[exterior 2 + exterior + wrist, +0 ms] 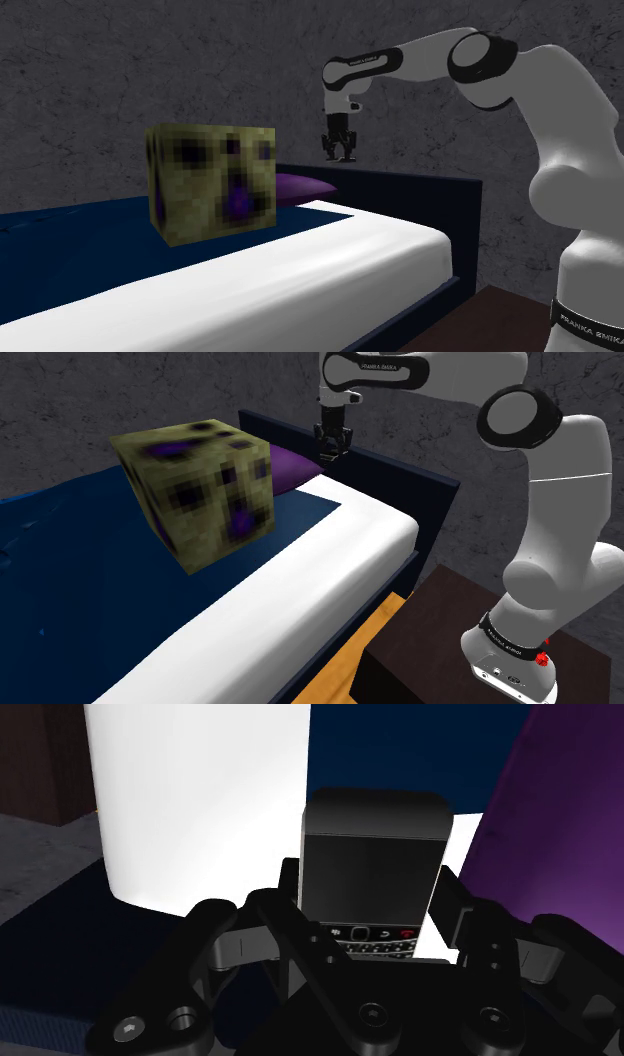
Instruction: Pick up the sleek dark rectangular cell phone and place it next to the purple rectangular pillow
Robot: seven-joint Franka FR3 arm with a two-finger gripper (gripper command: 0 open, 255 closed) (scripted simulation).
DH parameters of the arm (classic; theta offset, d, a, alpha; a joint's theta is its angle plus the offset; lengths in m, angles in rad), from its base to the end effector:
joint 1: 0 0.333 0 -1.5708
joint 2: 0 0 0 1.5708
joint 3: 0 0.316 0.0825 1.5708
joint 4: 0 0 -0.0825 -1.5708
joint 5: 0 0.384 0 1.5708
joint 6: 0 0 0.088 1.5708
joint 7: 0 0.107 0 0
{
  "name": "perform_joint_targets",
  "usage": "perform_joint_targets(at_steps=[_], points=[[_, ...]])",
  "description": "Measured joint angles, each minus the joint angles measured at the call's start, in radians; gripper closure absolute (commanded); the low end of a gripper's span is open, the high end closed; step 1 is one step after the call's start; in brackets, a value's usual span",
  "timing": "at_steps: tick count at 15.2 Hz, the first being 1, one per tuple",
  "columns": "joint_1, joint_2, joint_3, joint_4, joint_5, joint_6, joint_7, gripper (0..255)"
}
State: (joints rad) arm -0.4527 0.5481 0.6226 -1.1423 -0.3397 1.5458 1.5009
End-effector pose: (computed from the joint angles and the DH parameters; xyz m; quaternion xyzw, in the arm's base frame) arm 0.6891 -0.0322 0.5230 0.7663 -0.6416 -0.0081 0.0306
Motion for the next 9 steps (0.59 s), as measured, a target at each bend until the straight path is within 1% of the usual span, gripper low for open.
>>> perform_joint_targets(at_steps=[1, 2, 5, 9], points=[[0.002, 0.027, -0.009, 0.045, -0.011, -0.017, -0.020, 255], [0.000, 0.036, -0.013, 0.054, -0.014, -0.017, -0.028, 255], [-0.013, 0.036, -0.014, 0.021, -0.014, 0.016, -0.031, 255], [-0.035, 0.025, -0.013, -0.057, -0.010, 0.079, -0.026, 255]])
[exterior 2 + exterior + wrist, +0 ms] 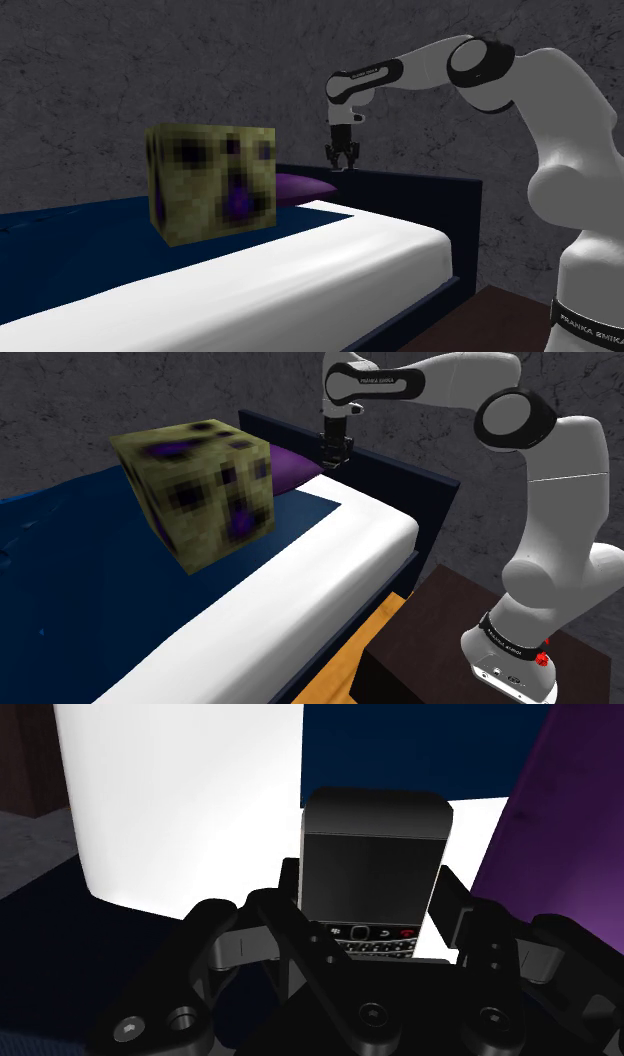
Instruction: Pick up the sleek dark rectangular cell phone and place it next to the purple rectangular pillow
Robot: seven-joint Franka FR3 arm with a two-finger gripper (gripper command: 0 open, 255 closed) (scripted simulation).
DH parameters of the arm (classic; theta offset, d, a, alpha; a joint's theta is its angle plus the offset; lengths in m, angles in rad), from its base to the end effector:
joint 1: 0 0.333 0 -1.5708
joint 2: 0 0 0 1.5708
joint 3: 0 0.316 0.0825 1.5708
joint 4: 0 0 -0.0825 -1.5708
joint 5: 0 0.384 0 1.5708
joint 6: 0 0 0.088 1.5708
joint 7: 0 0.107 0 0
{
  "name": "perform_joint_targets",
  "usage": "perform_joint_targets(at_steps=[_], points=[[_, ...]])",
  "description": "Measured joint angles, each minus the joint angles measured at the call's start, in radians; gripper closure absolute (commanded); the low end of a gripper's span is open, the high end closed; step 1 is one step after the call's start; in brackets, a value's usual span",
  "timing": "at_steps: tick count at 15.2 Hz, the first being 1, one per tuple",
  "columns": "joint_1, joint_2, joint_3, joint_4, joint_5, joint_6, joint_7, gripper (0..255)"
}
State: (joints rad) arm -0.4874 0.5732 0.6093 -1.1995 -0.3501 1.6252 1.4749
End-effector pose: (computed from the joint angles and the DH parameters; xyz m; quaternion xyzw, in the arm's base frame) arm 0.6968 -0.0569 0.4860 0.7666 -0.6413 -0.0084 0.0310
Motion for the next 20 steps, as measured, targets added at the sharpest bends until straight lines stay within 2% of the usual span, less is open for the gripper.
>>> perform_joint_targets(at_steps=[11, 20], points=[[-0.027, 0.004, -0.005, -0.150, -0.008, 0.146, 0.022, 255], [-0.034, 0.031, -0.017, -0.229, -0.028, 0.246, 0.039, 255]])
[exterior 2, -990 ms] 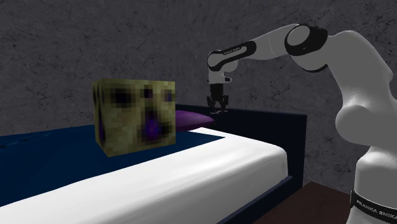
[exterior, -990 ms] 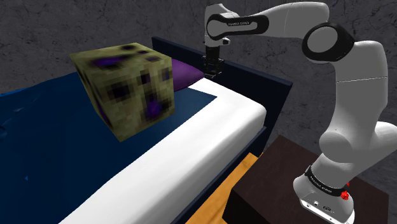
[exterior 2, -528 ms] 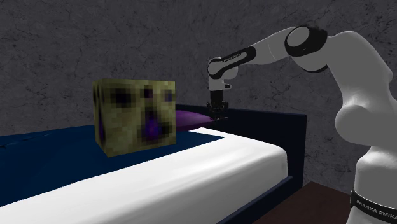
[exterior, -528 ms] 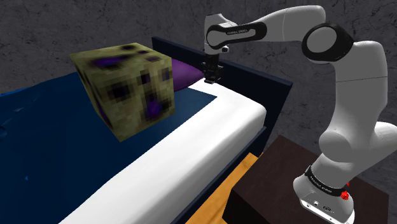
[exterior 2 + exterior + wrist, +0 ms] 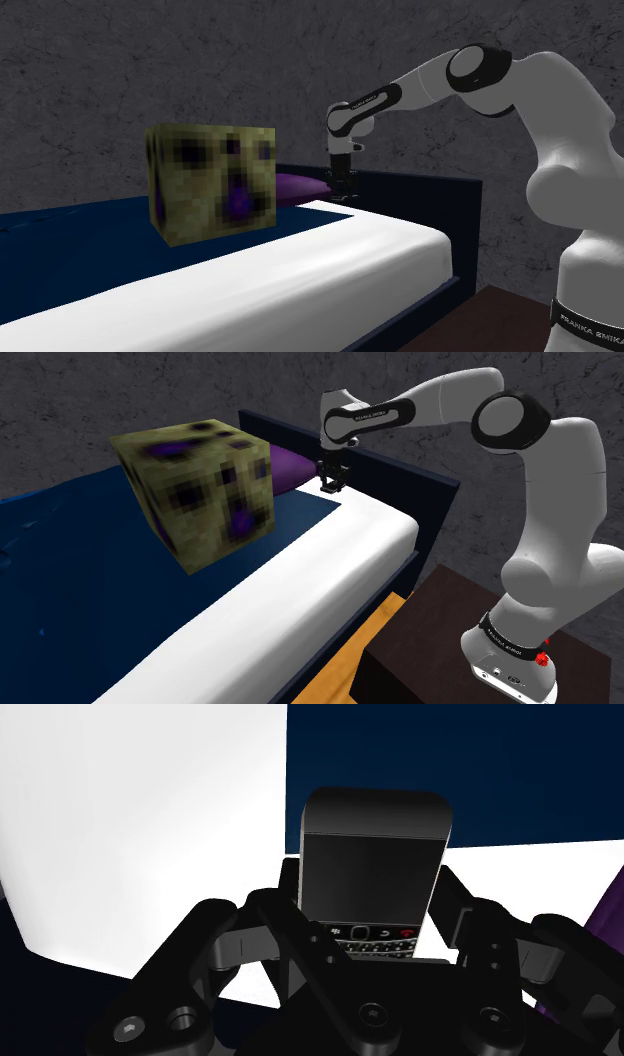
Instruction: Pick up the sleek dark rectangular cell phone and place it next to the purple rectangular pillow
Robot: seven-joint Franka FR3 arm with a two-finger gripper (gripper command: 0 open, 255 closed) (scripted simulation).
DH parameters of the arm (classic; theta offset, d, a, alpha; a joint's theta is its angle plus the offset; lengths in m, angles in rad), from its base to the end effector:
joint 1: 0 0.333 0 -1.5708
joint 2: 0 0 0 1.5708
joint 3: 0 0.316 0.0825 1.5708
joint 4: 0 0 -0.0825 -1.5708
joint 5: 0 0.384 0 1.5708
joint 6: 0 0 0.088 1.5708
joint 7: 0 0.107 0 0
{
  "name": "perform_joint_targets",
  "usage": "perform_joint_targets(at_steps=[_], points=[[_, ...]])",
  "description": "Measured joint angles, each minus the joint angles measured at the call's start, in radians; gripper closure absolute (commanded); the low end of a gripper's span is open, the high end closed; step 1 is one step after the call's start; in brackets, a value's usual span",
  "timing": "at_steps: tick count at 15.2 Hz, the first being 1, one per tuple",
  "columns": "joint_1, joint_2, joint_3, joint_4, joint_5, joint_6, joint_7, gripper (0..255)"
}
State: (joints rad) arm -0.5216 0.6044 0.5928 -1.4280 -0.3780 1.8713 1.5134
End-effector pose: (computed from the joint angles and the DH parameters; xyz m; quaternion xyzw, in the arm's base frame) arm 0.6967 -0.0565 0.3809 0.7666 -0.6413 -0.0083 0.0310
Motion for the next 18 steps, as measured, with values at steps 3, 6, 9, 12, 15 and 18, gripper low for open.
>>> perform_joint_targets(at_steps=[3, 6, 9, 12, 15, 18], points=[[0.002, 0.015, -0.005, -0.016, -0.009, 0.028, 0.007, 255], [0.003, 0.029, -0.011, -0.036, -0.018, 0.061, 0.014, 255], [0.002, 0.033, -0.013, -0.045, -0.021, 0.072, 0.016, 255], [0.002, 0.034, -0.013, -0.045, -0.021, 0.074, 0.016, 255], [0.002, 0.034, -0.013, -0.045, -0.021, 0.074, 0.017, 0], [0.002, 0.034, -0.013, -0.045, -0.021, 0.074, 0.017, 0]])
